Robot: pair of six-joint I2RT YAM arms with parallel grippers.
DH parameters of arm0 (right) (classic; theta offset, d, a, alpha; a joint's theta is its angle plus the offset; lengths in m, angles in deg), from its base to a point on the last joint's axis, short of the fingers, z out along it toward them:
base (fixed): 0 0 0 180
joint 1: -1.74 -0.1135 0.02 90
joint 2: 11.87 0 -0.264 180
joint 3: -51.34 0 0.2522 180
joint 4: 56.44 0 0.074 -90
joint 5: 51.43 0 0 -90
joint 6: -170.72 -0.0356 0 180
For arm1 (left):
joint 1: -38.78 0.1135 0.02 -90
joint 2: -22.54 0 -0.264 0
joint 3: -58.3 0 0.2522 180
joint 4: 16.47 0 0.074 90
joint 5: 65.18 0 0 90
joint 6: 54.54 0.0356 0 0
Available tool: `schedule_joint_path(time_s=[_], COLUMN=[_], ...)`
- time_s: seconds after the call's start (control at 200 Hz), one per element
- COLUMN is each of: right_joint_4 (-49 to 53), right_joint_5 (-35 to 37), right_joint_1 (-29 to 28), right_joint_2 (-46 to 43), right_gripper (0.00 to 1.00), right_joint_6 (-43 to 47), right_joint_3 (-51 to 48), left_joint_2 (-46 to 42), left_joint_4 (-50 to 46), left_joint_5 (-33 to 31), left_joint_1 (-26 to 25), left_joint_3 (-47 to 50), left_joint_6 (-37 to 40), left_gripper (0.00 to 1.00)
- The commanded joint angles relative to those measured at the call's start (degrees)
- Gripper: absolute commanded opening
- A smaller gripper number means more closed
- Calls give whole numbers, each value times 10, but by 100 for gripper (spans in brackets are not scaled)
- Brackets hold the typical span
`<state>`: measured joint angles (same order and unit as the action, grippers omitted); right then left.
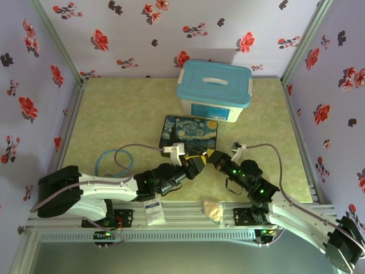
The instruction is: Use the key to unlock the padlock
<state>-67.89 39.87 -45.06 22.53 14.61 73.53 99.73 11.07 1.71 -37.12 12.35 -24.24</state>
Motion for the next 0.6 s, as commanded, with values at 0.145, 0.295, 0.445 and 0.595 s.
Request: schedule_joint_path(time_s=[0.145, 0.295, 0.445, 0.595], right_joint_4=[-48, -74, -108, -89], right_joint_5=[-10, -7, 9, 8], right_joint_1=[-13, -29, -40, -45], right_joint_2=[3, 20, 25, 25], right_gripper=[0, 0, 0, 0], right_joint_6=[-10, -18, -26, -16], right_joint_3=[6, -5, -22, -12], left_joint_2=[26, 25, 28, 39], left_joint_4=[46, 61, 62, 97], left_joint_5=[29, 40, 53, 51], left_joint_1=[30, 33, 45, 47], left_joint_3=[-1, -8, 1, 18], left_joint_6=[-11, 11, -20, -33], left_gripper=[46, 32, 29, 20])
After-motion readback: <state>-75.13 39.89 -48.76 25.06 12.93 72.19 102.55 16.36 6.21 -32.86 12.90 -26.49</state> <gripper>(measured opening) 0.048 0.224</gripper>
